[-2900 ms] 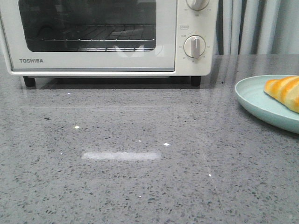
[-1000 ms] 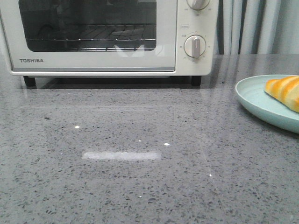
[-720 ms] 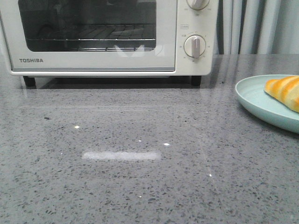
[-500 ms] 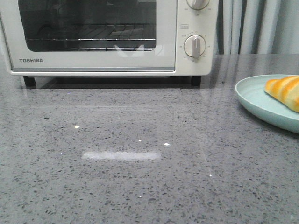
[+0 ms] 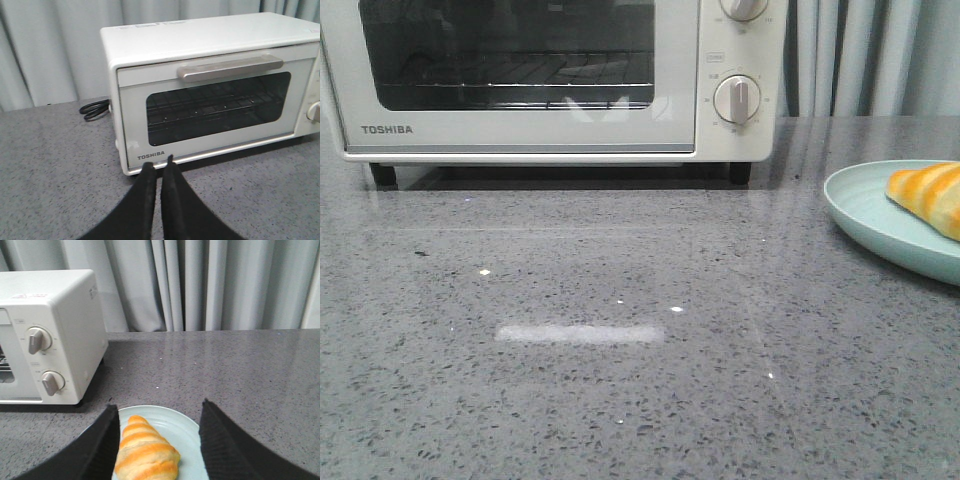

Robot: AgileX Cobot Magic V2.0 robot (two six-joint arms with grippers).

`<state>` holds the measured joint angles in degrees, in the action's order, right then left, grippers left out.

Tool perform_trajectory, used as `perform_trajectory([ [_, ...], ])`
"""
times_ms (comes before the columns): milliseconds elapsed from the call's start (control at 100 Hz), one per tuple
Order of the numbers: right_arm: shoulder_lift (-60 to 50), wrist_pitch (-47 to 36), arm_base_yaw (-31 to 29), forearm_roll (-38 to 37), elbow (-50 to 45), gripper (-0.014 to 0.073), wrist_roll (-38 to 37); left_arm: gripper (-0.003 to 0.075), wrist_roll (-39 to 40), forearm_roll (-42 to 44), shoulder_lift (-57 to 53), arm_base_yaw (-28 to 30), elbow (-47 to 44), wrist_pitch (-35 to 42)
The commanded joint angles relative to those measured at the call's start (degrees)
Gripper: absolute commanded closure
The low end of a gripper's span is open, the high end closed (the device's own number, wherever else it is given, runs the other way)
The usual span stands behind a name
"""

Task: Put bread in oven
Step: 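Pull the oven door handle down with the left gripper to open it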

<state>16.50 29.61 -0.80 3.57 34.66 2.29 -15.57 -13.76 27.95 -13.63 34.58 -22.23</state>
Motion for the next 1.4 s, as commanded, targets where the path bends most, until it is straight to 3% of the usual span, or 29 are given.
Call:
perform_trajectory([
  [0,2.9,-2.4,1.4,1.4,3.7,0.0261,2.7,0.0740,-2.3,-0.5,4.6,-3.2,4.8,4.2],
  [160,7.5,2.4,5.0,5.2,6.8,0.0260,7.7,0.0740,-5.2,-0.4,14.6,-9.9,12.4,4.2],
  [320,10.6,3.8,8.6,5.7,8.5,0.0260,7.8,0.0740,-8.2,0.0,24.8,-14.9,21.7,3.4],
  [700,10.8,3.8,10.1,5.7,9.3,0.0261,7.8,0.0740,-8.9,3.6,42.9,-15.5,41.3,-5.3],
  [1390,10.8,3.5,10.1,5.7,9.3,0.0261,7.8,0.0740,-8.9,6.5,50.9,-14.8,43.4,-3.5],
])
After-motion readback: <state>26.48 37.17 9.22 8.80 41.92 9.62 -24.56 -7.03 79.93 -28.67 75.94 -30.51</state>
